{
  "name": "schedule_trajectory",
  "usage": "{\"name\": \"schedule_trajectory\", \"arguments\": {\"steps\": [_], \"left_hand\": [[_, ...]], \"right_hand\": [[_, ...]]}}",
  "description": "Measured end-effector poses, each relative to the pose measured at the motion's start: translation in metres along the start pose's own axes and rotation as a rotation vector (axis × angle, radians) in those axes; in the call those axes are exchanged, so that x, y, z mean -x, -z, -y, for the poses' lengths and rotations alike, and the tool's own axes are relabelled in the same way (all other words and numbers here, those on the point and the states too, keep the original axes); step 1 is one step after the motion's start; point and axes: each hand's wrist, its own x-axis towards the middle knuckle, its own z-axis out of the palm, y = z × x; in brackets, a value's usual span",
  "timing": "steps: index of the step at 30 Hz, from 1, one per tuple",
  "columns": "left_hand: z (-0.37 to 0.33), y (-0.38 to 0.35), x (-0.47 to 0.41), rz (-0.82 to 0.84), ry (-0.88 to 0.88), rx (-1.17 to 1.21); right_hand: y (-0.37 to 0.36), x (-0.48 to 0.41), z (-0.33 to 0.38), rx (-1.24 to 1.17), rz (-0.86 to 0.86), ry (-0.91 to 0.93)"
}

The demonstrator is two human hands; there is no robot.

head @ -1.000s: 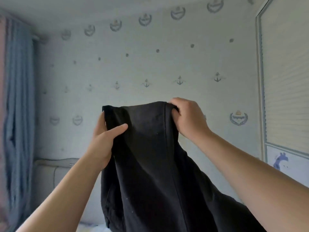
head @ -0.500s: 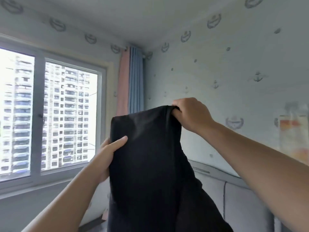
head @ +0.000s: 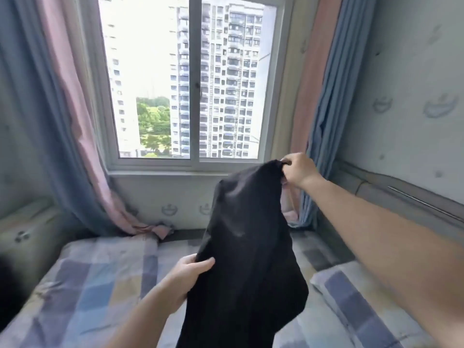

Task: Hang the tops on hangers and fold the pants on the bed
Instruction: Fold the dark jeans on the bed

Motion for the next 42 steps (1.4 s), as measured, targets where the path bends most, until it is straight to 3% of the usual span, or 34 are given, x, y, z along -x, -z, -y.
{"name": "schedule_trajectory", "arguments": {"steps": [4,8,13,18,20,24,28,30,34,37,39,42], "left_hand": [[0.041,-0.012,-0.02,-0.274,0.076,0.172],[0.091,-0.038,-0.05,-0.448,0.251,0.146],[0.158,-0.085,-0.048,-0.446,0.504,0.316],[0.173,-0.123,-0.04,-0.313,0.393,0.526],[0.173,-0.134,-0.036,-0.257,0.362,0.582],[0.169,-0.143,-0.033,-0.22,0.325,0.684],[0.164,-0.134,-0.031,-0.239,0.288,0.731],[0.164,-0.125,-0.029,-0.294,0.276,0.743],[0.18,-0.115,-0.023,-0.494,0.389,0.581],[0.202,-0.125,-0.014,-0.606,0.538,0.384],[0.213,-0.134,-0.01,-0.627,0.547,0.199],[0.219,-0.15,-0.009,-0.471,0.429,-0.174]], "right_hand": [[-0.094,0.026,-0.078,-0.256,0.375,-0.125],[-0.157,0.1,-0.163,-0.398,0.73,-0.257],[-0.2,0.2,-0.245,-0.5,0.887,-0.437],[-0.215,0.262,-0.277,-0.562,1.014,-0.431],[-0.219,0.275,-0.28,-0.51,0.987,-0.386],[-0.219,0.277,-0.297,-0.234,0.759,-0.398],[-0.211,0.276,-0.338,0.091,0.738,-0.409],[-0.205,0.277,-0.358,0.035,0.669,-0.516],[-0.177,0.258,-0.373,-0.2,0.344,-0.6],[-0.148,0.233,-0.356,-0.331,0.187,-0.493],[-0.128,0.22,-0.338,-0.427,0.169,-0.371],[-0.105,0.21,-0.312,-0.48,0.166,-0.19]]}}
